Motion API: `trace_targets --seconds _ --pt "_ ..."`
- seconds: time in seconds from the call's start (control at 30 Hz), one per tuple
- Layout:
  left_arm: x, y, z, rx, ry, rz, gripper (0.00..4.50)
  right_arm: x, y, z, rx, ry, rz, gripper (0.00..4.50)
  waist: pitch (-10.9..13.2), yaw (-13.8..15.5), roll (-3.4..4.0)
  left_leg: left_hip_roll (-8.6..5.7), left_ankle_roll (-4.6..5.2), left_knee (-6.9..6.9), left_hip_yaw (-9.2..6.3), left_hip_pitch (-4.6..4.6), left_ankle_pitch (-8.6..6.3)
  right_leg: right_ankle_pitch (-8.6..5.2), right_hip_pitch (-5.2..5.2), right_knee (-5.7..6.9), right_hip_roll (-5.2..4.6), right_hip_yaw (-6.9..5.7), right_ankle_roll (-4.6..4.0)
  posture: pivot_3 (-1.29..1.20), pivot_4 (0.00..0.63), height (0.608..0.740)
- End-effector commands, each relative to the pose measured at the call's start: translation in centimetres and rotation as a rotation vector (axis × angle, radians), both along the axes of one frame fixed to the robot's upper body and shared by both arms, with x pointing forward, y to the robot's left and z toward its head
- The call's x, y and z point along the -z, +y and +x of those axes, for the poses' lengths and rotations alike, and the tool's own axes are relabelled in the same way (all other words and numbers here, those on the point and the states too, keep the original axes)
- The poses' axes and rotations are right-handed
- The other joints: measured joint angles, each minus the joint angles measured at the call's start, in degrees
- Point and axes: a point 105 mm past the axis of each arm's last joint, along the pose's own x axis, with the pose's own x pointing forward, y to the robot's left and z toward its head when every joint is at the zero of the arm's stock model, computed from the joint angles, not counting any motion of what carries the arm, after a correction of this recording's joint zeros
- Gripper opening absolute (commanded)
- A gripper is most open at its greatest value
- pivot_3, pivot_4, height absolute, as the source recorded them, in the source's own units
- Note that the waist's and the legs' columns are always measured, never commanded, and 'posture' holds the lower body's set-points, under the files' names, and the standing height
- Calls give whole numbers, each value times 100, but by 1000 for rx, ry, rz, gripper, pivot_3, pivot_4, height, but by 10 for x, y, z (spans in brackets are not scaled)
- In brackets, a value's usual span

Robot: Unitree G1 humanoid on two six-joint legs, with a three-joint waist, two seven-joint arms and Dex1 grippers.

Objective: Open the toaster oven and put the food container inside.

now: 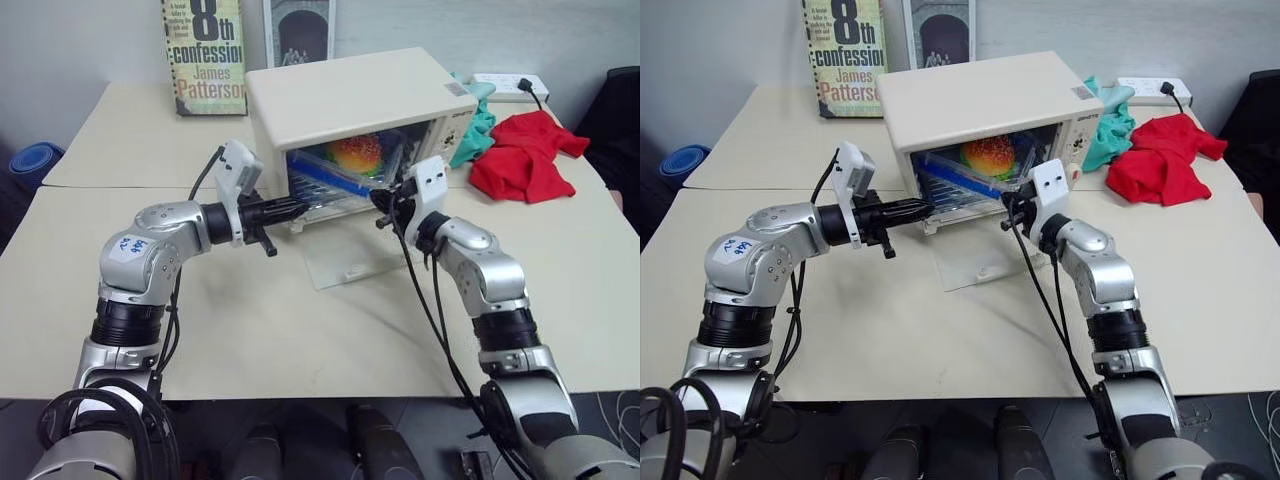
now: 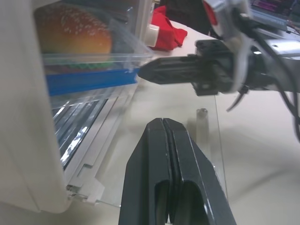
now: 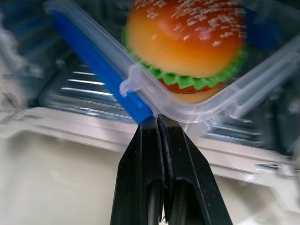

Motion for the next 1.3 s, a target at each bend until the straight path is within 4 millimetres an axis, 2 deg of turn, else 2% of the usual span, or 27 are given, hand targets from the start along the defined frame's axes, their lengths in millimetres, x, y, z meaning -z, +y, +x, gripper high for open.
trace_targets --seconds 0.03,0.4,0.67,0.8,0.93,0.97,1.03,1.1,1.13,1.2,1.3 --pt "-15 -4 -6 24 -59 -20 0 -31 -17 11 85 -110 49 65 0 -6 0 0 0 0 0 0 0 0 0 1 0 0 0 0 150 740" --pt "-15 -3 -11 23 -60 -31 0 -39 -2 16 42 -137 87 65 1 -54 1 4 -2 -2 0 1 1 0 -4 6 2 1 0 0 150 740" --pt "-11 -1 -9 18 -51 -23 0 -36 0 4 1 -135 70 65 1 -90 2 3 -2 -7 -1 -1 1 0 -6 4 1 1 0 0 150 740" --pt "-5 1 -10 12 -40 -8 0 -31 -2 -16 -37 -125 57 65 1 -97 2 5 -2 -11 -2 -4 1 0 -7 7 1 0 0 0 150 740" --pt "2 5 -15 16 -19 1 838 -23 -14 -40 -58 -90 44 0 1 -86 2 5 -3 -14 -3 -10 -2 0 -6 4 -1 -2 0 0 150 740" --pt "3 7 -17 13 -24 14 1087 -21 -22 -46 -46 -76 41 174 1 -90 2 5 -2 -12 -3 -12 -2 0 -6 3 -1 -2 0 0 150 740" --pt "6 11 -18 -6 -26 26 1690 -18 -34 -56 -21 -54 33 564 1 -69 2 4 -2 -12 -3 -13 -2 0 -7 0 -2 -1 0 0 150 740" --pt "7 17 -19 -26 -24 33 2285 -17 -46 -64 6 -47 16 1187 1 -61 2 5 -1 -9 -2 -11 -2 0 -6 -8 0 -1 0 0 150 740" --pt "8 20 -20 -37 -23 33 2709 -18 -51 -68 20 -46 11 1652 1 -62 2 2 -1 -10 -1 -9 -2 0 -6 -13 -1 0 0 0 150 740" --pt "7 26 -21 -59 -13 25 3197 -21 -62 -74 47 -41 15 2173 1 -51 2 4 0 -9 -1 -6 -2 0 -4 -11 3 1 -1 0 150 740" --pt "8 31 -26 -73 -2 23 3197 -24 -70 -83 59 -33 15 2173 1 -51 2 6 0 -10 -1 0 -2 -1 0 -9 6 1 -3 0 150 740"
